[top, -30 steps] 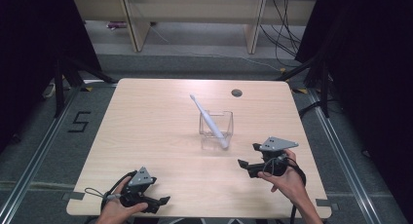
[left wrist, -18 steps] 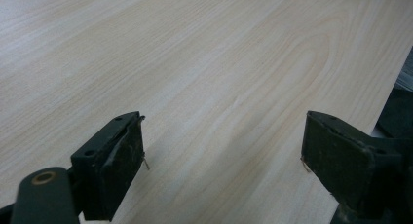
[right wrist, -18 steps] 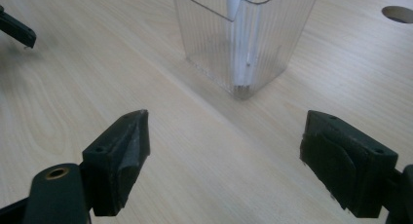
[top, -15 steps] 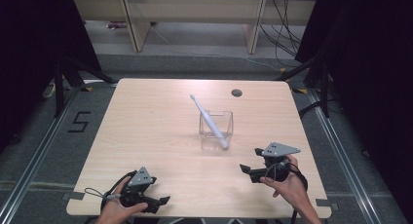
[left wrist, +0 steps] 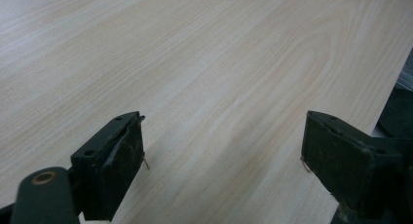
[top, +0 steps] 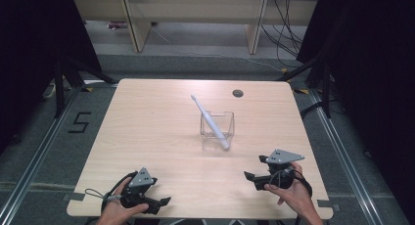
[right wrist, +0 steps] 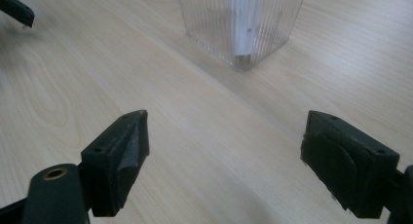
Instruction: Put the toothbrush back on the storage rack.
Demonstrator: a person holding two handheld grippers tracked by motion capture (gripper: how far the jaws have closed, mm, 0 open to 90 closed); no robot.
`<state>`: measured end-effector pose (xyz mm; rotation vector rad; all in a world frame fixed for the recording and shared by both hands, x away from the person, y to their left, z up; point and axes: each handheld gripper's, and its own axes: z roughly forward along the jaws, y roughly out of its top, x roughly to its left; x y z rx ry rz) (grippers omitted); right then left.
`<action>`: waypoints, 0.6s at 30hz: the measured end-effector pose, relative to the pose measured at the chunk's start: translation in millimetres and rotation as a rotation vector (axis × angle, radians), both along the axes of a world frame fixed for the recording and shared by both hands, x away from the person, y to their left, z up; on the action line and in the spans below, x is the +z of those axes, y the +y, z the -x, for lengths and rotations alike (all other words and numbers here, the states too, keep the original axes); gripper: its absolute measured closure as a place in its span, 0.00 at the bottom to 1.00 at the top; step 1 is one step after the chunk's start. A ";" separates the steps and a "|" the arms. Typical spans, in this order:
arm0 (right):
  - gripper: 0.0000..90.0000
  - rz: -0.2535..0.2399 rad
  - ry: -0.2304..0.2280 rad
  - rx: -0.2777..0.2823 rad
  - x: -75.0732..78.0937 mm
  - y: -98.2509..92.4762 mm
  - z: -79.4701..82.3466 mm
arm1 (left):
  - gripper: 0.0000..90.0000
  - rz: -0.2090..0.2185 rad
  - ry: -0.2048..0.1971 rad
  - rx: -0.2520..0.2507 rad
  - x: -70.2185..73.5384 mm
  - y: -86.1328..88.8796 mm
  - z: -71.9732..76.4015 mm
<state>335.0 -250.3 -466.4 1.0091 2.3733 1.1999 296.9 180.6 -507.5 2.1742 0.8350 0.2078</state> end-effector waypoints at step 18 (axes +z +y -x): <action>0.18 0.057 0.059 0.020 -11.9 3.0 20.3 | 0.17 -0.007 -0.007 0.003 0.0 0.3 -0.5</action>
